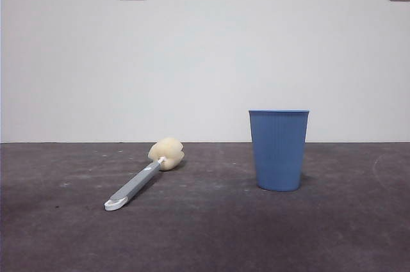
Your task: Pick up the cup brush,pick up the cup,insert the brush into the cup,clean the cup,put the cup brush back,put the cup back to the fixed position on the table
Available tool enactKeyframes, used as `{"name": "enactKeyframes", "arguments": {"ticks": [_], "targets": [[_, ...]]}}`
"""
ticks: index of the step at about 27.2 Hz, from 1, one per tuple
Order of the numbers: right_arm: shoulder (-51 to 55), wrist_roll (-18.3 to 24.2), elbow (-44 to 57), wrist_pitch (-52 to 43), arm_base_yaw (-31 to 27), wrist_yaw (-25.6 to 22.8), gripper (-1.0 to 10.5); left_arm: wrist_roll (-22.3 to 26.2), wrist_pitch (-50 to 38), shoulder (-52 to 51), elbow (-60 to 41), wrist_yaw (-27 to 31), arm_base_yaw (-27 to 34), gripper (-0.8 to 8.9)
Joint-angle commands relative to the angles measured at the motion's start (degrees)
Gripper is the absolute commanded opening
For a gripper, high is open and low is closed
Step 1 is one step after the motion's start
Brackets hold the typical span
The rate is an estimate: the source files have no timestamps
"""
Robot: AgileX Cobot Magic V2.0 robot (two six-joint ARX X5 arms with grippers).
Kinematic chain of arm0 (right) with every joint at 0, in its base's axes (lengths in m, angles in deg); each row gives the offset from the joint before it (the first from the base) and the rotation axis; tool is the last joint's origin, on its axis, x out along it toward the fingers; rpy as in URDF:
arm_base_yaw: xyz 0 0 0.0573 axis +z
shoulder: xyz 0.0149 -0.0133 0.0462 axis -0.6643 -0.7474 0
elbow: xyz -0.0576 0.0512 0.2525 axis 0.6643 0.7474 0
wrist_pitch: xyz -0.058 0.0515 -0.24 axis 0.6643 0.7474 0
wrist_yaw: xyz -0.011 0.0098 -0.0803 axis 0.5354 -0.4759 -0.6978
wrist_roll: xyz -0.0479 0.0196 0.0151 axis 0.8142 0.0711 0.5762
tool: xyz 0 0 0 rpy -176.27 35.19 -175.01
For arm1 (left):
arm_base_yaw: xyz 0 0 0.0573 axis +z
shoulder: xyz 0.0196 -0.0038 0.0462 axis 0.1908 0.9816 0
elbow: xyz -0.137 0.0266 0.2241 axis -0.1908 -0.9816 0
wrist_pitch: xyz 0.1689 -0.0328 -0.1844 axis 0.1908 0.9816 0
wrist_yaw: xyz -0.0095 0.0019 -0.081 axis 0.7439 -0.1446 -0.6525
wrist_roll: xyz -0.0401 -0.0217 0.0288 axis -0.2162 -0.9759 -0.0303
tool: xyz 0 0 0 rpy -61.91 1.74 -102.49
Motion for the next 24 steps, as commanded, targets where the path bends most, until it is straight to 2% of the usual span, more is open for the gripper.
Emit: {"name": "enactKeyframes", "arguments": {"ticks": [1,5,8,9,10,11,12,13,14,19,24], "targets": [[-3.48,8.31,-4.96,7.48,1.38,0.13,-0.1,5.99,4.55,3.39,3.30,-3.72,0.07,-0.07],[-6.69,12.35,-8.96,14.01,2.91,0.04,-0.1,9.33,9.18,6.64,6.71,-4.11,0.02,-0.07],[-7.30,12.92,-9.25,14.38,3.30,-0.04,-0.1,9.31,9.92,7.30,7.48,-4.13,0.02,-0.04],[-7.50,12.87,-9.25,14.36,3.28,-0.09,0.1,9.22,9.99,7.30,7.52,-4.11,0.02,0.06],[-7.56,12.87,-9.25,14.36,3.28,-0.09,0.6,8.76,10.12,7.34,7.52,-4.07,0.02,0.62],[-7.56,12.87,-9.25,14.27,3.28,-0.09,1.8,8.76,10.43,7.34,7.52,-4.04,0.02,2.01],[-7.56,12.83,-9.25,14.27,3.28,-0.09,3.7,8.76,10.82,7.34,7.52,-3.91,0.02,3.77],[-7.56,12.81,-9.25,14.25,3.28,-0.09,5.4,8.76,11.28,7.37,7.52,-3.72,0.02,5.08],[-7.56,12.35,-9.25,14.27,3.28,-0.09,6.3,8.76,11.76,7.39,7.52,-3.67,0.02,5.34],[-7.56,11.47,-9.25,14.10,3.28,-0.09,6.3,8.55,11.72,8.28,7.54,-2.75,0.02,5.34],[-7.56,11.32,-9.25,14.05,3.28,-0.09,6.3,6.34,7.17,16.76,7.56,0.11,-1.97,5.34]]}}
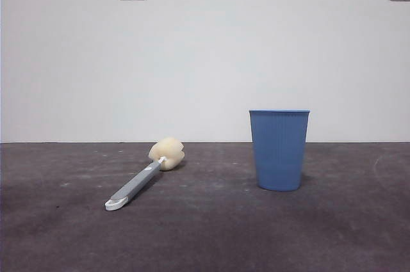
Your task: Pick up the cup brush,pick up the cup,insert the brush into the cup,clean the cup,put the cup brush back,put the cup back to the fixed position on the table
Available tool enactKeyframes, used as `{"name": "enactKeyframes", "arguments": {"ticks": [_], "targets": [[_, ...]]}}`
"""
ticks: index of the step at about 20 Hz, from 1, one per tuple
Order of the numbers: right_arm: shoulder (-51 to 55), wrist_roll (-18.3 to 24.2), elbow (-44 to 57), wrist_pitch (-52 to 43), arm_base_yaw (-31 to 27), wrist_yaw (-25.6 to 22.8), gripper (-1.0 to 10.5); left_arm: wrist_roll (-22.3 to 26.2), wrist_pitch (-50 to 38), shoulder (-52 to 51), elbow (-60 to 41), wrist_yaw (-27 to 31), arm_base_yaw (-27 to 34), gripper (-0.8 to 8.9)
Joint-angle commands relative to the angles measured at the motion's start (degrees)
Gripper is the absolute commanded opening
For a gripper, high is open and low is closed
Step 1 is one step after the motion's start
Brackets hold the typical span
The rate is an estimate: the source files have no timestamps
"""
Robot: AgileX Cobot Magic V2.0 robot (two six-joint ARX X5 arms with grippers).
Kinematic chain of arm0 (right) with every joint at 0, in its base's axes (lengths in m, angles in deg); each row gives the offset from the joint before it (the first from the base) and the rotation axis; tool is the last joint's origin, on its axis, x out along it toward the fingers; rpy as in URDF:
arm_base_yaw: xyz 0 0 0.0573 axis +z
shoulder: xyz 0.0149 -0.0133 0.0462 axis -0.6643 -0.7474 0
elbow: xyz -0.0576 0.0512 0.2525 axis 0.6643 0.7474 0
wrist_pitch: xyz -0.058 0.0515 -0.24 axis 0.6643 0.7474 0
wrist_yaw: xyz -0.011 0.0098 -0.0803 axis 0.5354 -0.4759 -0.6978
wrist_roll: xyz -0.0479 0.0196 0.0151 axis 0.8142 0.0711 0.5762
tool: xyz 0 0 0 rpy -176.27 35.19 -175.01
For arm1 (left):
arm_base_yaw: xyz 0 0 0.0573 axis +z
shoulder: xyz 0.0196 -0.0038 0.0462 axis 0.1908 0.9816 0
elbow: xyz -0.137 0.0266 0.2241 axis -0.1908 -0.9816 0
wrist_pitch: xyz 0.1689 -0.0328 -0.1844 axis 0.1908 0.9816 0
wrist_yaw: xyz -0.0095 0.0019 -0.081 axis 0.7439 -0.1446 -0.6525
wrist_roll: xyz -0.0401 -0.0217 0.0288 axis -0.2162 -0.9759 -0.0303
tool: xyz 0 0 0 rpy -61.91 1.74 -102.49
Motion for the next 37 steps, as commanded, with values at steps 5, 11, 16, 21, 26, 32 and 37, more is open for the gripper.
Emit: {"name": "enactKeyframes", "arguments": {"ticks": [5,11,16,21,26,32,37], "targets": [[0.04,-0.15,-0.15,-0.35,0.09,0.04,6.3,-8.52,-12.50,16.90,0.48,13.38,-12.66,5.33],[0.04,-0.63,-0.15,-0.55,0.09,0.04,6.3,-12.74,-22.27,38.53,4.33,27.36,-24.30,5.31],[0.04,-1.07,-0.15,-0.55,0.09,0.04,6.3,-14.19,-23.50,53.16,13.16,31.50,-26.82,5.30],[0.04,-1.14,-0.15,-0.61,0.09,0.04,6.3,-15.89,-24.55,60.28,15.58,34.34,-28.44,5.30],[0.04,-1.16,-0.15,-0.72,0.11,0.04,6.3,-17.11,-24.90,62.99,15.58,36.04,-29.27,4.96],[0.04,-1.31,-0.15,-0.72,0.11,0.07,6.3,-18.86,-23.58,64.65,15.56,35.98,-29.38,3.93],[0.04,-1.42,-0.15,-0.72,0.11,0.09,6.3,-19.10,-23.10,65.46,15.56,35.54,-30.53,1.22]]}}
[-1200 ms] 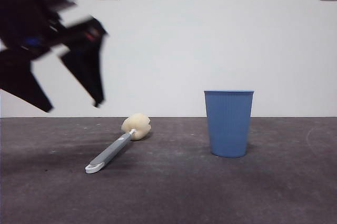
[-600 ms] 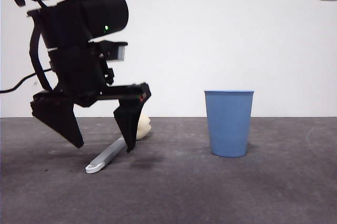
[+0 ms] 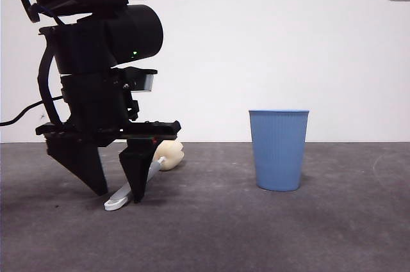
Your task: Pick up the cup brush,pick up the cup,insert the brush into the cup,clean the cup,put the cup brush back,put the cup back to the fixed position on the table
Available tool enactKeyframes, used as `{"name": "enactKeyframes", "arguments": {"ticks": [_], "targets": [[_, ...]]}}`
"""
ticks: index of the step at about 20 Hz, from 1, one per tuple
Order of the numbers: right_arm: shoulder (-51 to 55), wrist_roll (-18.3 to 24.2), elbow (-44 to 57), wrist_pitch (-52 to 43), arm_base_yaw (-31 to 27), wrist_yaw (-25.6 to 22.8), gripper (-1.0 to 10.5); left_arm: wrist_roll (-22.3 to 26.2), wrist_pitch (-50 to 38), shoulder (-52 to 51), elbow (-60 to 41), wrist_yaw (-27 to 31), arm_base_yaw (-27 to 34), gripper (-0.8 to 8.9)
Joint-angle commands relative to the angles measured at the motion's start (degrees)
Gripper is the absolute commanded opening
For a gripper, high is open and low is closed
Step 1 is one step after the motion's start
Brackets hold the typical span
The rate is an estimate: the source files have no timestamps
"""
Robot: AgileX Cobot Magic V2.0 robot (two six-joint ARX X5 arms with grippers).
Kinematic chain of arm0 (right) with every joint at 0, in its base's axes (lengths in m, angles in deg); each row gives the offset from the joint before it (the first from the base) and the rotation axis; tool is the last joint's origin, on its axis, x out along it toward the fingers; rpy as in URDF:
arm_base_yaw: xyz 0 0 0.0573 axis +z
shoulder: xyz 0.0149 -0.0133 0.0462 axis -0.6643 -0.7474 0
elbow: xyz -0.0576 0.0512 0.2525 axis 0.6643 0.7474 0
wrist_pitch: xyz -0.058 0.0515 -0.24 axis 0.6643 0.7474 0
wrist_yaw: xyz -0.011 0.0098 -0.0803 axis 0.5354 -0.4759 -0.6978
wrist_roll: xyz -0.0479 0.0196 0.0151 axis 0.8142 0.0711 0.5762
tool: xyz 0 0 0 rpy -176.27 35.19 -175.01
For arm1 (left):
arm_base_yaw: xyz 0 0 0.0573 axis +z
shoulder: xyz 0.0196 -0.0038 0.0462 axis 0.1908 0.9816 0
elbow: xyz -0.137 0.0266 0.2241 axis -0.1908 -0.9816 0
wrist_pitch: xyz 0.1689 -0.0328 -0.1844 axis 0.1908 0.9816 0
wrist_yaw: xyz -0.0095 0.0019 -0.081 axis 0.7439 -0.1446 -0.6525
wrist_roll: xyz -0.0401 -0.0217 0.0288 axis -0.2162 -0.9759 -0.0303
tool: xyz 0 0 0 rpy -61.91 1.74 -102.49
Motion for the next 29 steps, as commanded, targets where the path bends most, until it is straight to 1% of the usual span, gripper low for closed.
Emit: {"name": "enactKeyframes", "arguments": {"ticks": [1,2,3,5,9,13,15,16,18,19,22,24,27,29], "targets": [[0.04,-0.35,-0.15,-0.28,0.11,0.07,6.3,-0.66,-0.02,0.79,-0.22,-0.63,-0.74,0.72],[0.04,-0.35,-0.15,-0.28,0.11,0.07,6.3,-0.57,0.02,0.79,-0.22,-0.61,-1.01,0.18],[0.04,-0.35,-0.15,-0.28,0.11,0.07,6.3,-0.57,0.04,0.63,-0.20,-0.72,-1.09,-0.08],[0.04,-0.59,-0.15,-0.28,0.11,0.07,6.3,-0.52,0.24,-0.31,-0.20,-0.72,-1.09,-0.08],[-0.20,-2.36,-0.15,-0.26,0.09,0.07,6.3,0.42,0.92,-4.52,-0.20,-0.59,-1.05,-0.08],[-0.55,-2.73,-0.13,-0.76,0.11,0.35,6.3,2.12,3.34,-11.19,-0.20,-0.57,-0.92,-0.08],[-1.49,-3.87,0.66,-4.46,0.48,3.04,6.2,3.65,6.27,-15.85,-0.20,-1.14,-0.92,-0.08],[-1.77,-5.49,1.92,-7.61,0.85,4.20,6.3,4.68,8.02,-18.53,-0.20,-2.10,-0.94,-0.08],[-2.21,-8.81,6.10,-15.08,2.10,4.17,6.3,6.19,11.34,-23.87,-0.20,-2.84,-0.98,-0.08],[-2.27,-11.17,8.87,-19.52,2.99,3.30,6.3,7.02,12.87,-26.53,-0.20,-3.26,-0.98,-0.08],[-2.67,-17.35,17.27,-33.73,7.04,-3.61,6.3,8.35,17.57,-34.07,-0.20,-3.26,-0.98,-0.08],[-3.67,-20.44,22.10,-42.03,10.36,-8.87,6.3,9.42,19.78,-38.21,-0.20,-3.28,-0.98,-0.08],[-7.15,-21.11,27.96,-53.02,17.07,-20.79,6.3,9.60,22.34,-42.71,-0.20,-3.26,-0.98,-0.08],[-10.71,-21.07,30.32,-59.43,20.63,-26.64,6.3,9.62,23.54,-44.39,-0.20,-3.26,-0.98,-0.08]]}}
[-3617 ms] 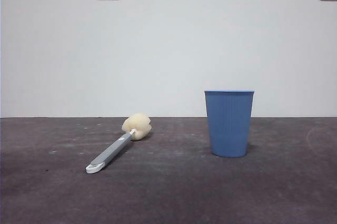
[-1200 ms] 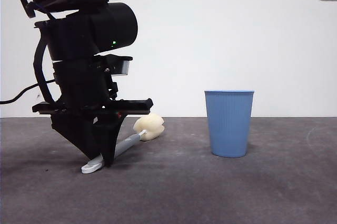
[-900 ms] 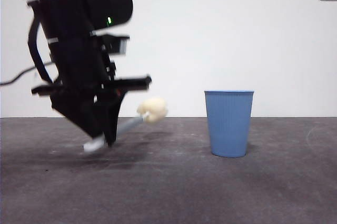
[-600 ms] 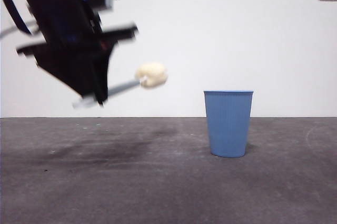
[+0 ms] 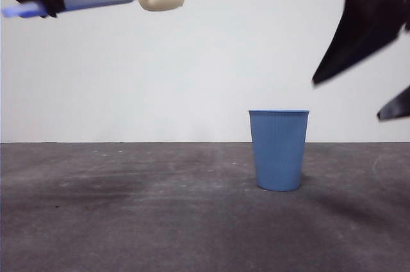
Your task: Pick up the cup brush,pick up the cup,insert the brush into the cup,clean the cup,put the cup brush back,put the cup back to the fixed position on the table
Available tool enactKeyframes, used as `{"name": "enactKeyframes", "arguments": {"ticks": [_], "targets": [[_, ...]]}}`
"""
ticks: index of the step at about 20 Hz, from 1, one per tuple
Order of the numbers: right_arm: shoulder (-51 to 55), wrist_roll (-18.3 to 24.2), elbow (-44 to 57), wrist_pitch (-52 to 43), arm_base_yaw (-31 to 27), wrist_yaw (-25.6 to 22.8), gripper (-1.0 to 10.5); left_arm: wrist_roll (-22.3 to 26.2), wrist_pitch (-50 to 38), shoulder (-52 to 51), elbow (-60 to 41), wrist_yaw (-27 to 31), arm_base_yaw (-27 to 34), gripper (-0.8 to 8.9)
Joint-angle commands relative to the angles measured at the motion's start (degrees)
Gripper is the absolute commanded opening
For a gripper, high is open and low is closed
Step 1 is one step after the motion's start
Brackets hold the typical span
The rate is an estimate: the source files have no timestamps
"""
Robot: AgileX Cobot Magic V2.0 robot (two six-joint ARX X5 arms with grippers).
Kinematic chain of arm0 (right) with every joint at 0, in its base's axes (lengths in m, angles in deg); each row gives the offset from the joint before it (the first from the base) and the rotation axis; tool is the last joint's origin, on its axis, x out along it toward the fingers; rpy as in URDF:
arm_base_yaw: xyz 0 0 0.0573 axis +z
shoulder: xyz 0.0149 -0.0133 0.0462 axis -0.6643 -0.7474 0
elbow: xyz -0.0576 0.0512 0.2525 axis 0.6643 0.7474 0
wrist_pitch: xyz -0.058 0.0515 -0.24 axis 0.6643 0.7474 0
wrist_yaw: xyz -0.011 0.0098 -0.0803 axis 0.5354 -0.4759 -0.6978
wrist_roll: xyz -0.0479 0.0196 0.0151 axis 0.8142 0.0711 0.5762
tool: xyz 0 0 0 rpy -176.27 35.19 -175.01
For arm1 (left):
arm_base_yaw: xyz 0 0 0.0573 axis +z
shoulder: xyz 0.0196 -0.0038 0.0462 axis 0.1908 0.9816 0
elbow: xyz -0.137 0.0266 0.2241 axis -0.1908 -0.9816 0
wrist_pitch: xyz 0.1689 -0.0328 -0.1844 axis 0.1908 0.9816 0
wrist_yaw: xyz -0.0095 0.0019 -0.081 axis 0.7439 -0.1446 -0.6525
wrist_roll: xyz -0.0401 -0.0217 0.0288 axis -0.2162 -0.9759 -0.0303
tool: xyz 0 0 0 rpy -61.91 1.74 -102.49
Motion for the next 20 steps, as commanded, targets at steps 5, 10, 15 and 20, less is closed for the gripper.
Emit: {"name": "enactKeyframes", "arguments": {"ticks": [5,10,15,20], "targets": [[-15.17,1.68,3.56,-20.28,5.07,-10.49,6.3,0.77,2.82,-1.73,-0.17,-0.24,-0.11,-0.08],[-29.00,4.42,3.56,-36.72,4.07,-10.47,6.3,0.74,3.23,-1.73,-0.17,-0.33,-0.11,-0.08],[-38.56,4.96,3.54,-51.23,1.73,-10.25,6.3,0.70,3.32,-1.73,-0.17,-0.33,-0.11,-0.08],[-46.25,6.47,3.10,-61.99,0.00,-8.15,6.3,0.48,3.30,-1.73,-0.17,-0.33,-0.11,-0.08]]}}
